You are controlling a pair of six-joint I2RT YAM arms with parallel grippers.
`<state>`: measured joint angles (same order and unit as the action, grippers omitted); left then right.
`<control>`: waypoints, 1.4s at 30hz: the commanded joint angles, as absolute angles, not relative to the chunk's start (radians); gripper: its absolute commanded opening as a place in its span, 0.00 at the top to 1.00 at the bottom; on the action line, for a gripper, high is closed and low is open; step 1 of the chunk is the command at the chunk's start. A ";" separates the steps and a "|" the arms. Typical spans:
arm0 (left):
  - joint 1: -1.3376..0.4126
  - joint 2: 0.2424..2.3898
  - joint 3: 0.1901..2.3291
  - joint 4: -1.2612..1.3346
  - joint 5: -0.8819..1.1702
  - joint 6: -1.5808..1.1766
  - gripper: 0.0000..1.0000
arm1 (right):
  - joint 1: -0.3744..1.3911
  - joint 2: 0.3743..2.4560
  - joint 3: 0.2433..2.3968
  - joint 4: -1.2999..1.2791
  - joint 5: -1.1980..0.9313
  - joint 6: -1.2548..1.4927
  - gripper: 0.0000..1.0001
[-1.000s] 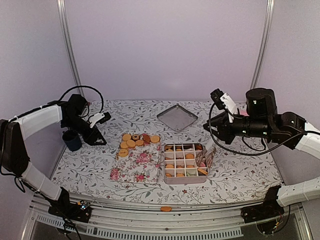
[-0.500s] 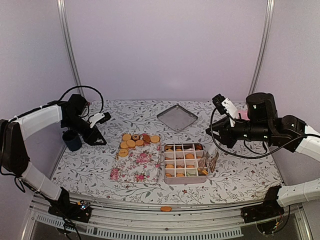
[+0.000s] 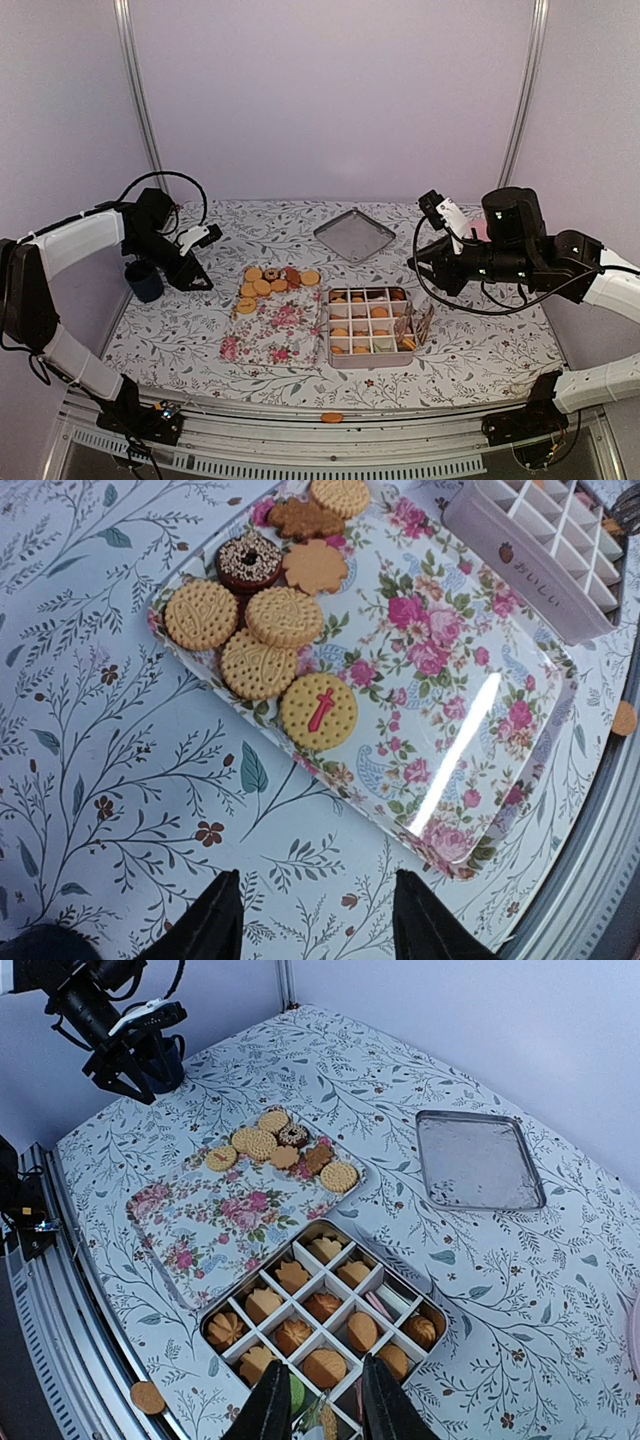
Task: Pack the cookies
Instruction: Adjust the fake cookies on the plate.
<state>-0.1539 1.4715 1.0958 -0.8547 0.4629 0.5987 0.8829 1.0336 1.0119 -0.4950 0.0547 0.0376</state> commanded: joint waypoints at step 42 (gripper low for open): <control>-0.145 1.458 1.081 -0.870 0.480 0.613 0.48 | 0.864 0.960 1.051 -0.546 0.062 0.090 1.00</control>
<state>-0.1539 1.4712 1.0813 -0.8547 0.4633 0.6018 0.8700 0.9829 1.0527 -0.5400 0.0475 0.0715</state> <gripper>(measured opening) 0.519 0.254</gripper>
